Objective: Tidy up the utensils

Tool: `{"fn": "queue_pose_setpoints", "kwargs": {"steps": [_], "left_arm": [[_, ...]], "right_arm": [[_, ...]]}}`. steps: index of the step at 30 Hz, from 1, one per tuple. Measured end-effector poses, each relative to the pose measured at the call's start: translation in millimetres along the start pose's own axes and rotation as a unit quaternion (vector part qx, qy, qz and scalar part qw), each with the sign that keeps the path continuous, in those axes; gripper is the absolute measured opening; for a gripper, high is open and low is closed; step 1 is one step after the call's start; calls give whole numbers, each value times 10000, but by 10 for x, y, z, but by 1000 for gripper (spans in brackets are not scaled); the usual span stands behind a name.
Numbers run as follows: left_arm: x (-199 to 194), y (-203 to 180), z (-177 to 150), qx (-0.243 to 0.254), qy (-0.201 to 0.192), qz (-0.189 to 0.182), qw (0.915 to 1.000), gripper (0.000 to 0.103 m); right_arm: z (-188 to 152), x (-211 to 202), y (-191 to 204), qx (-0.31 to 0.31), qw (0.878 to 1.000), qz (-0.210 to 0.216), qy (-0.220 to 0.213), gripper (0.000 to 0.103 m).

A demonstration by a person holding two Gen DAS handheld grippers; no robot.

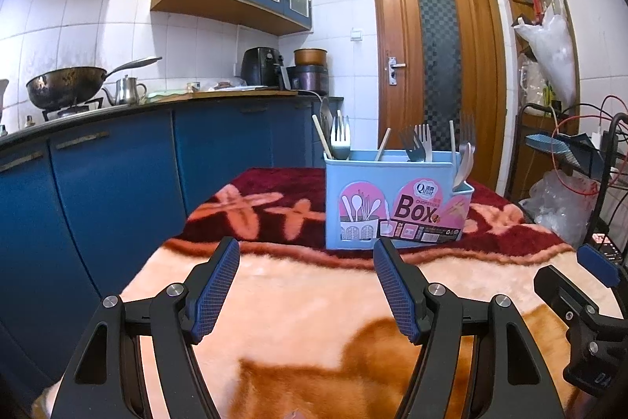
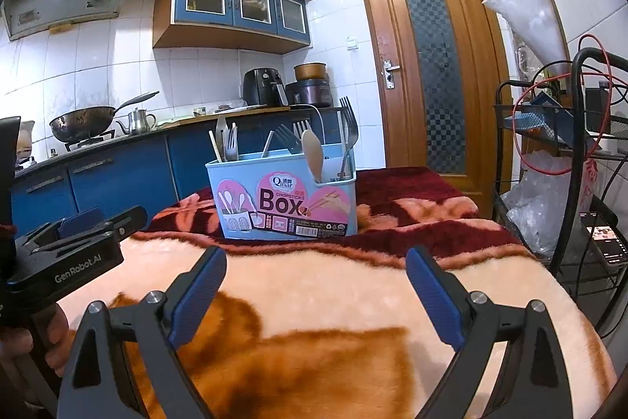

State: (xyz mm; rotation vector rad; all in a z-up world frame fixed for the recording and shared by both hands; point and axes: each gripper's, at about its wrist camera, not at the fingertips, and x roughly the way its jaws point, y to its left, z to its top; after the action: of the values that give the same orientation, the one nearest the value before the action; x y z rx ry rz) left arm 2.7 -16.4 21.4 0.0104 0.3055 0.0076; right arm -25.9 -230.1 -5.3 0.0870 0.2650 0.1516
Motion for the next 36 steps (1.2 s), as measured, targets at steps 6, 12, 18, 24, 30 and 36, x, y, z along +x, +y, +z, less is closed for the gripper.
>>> {"fn": "queue_pose_setpoints", "kwargs": {"steps": [6, 12, 18, 24, 30, 36], "left_arm": [[1, 2, 2, 18, -10, 10, 10000, 72], [-3, 8, 0, 16, -19, 18, 10000, 72], [-3, 4, 4, 21, -24, 19, 10000, 72], [-6, 5, 9, 29, -31, 19, 10000, 72], [-10, 1, 14, 30, -33, 17, 10000, 72], [-7, 3, 16, 34, -37, 15, 10000, 72]], "right_arm": [[-2, -1, 2, 9, 10000, 4, 1, 95], [-3, 2, 2, -7, 10000, 1, 0, 95], [-4, 1, 1, -4, 10000, 3, 0, 95], [-3, 2, 1, -3, 10000, 4, -1, 95], [-5, 2, 1, -6, 10000, 4, 2, 95], [-6, 2, 1, -3, 10000, 2, 0, 95]]}}
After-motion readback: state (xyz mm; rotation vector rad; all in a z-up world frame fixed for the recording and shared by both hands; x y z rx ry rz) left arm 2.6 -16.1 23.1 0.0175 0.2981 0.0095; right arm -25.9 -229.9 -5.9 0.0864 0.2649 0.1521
